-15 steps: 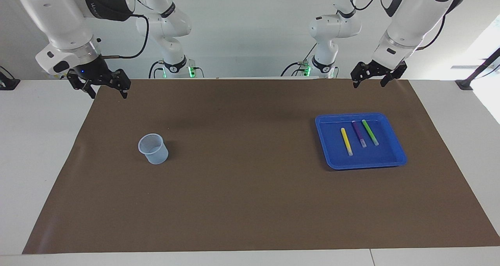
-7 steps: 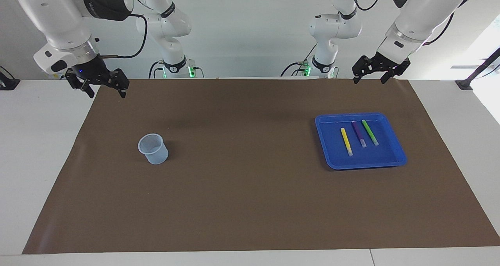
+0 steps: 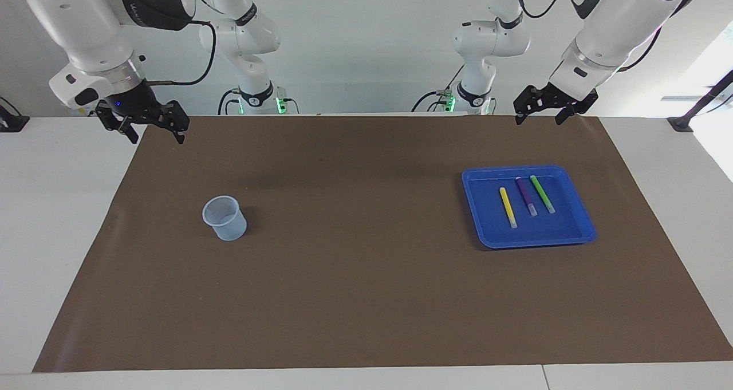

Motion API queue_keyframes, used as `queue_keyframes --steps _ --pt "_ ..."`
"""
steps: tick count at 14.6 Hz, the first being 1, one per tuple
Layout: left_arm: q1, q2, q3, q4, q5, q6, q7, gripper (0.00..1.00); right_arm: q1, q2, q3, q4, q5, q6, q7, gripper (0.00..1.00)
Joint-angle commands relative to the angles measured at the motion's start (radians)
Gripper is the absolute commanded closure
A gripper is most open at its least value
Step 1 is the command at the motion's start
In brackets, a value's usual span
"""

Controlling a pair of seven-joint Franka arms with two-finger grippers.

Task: Right arm passes pens to left for tray arrangement

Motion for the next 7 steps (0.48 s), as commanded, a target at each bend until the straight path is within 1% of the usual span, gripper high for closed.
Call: queue_keyframes --steps 1,7 --pt "-0.012 0.014 0.013 0.044 -0.006 -0.040 0.010 0.00 -0.015 -0.016 0.009 -0.013 0.021 -0.005 -0.008 0.00" --pt "-0.009 0.010 0.010 0.044 -0.006 -0.033 0.010 0.00 -0.015 -0.016 0.009 -0.013 0.021 -0.005 -0.008 0.00"
